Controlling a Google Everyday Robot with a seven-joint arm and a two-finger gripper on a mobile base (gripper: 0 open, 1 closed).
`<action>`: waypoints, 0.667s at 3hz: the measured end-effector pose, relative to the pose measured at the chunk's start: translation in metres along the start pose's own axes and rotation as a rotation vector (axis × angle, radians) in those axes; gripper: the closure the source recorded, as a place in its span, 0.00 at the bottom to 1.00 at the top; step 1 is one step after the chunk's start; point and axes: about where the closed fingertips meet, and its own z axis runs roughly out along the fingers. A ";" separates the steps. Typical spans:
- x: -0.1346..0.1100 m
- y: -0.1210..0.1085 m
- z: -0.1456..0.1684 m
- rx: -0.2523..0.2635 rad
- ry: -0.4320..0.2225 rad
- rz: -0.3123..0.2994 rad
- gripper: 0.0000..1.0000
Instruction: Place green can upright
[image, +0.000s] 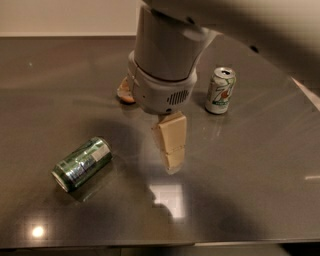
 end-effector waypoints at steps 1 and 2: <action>-0.004 -0.016 0.024 -0.039 0.016 -0.014 0.00; -0.008 -0.032 0.044 -0.070 0.023 -0.023 0.00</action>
Offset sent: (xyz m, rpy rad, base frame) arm 0.0445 0.0478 -0.0587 -0.0988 0.0873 0.0369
